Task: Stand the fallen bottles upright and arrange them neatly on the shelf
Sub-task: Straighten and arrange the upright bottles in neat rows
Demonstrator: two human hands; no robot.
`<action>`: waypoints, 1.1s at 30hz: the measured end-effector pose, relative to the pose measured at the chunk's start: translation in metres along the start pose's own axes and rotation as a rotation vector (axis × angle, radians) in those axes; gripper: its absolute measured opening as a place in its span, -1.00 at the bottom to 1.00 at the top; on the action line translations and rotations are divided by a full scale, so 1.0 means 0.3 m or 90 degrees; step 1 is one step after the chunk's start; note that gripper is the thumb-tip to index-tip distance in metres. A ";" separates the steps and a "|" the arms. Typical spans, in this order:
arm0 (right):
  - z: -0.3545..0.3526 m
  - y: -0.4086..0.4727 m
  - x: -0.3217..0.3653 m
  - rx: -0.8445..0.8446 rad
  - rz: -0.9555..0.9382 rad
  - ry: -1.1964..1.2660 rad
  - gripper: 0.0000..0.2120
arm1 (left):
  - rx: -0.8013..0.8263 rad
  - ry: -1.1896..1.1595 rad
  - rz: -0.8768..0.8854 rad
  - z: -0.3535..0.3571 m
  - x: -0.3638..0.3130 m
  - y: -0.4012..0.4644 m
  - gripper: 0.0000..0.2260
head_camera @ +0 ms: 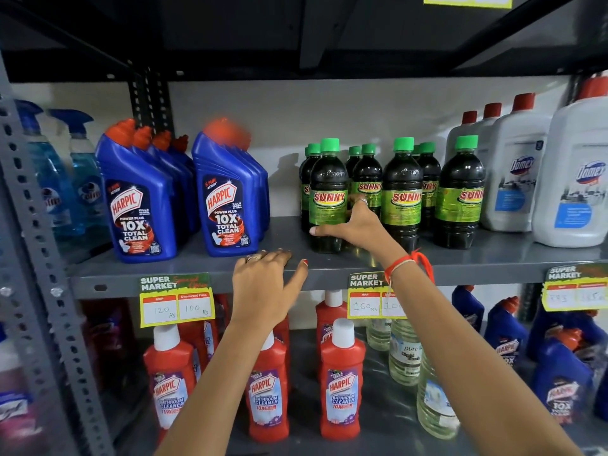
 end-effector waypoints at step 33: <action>-0.401 -0.122 -0.160 -0.410 -0.070 -0.084 -0.73 | 0.018 0.037 0.054 0.019 -0.091 0.006 -0.45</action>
Point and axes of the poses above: each hand's wrist, its own y-axis towards the middle knuckle, its own z-axis out of the palm, x = y × z, the point moved 9 cm from there along y, towards the middle knuckle, and after that the axes turned 7 degrees about -x, right-handed, at the moved point
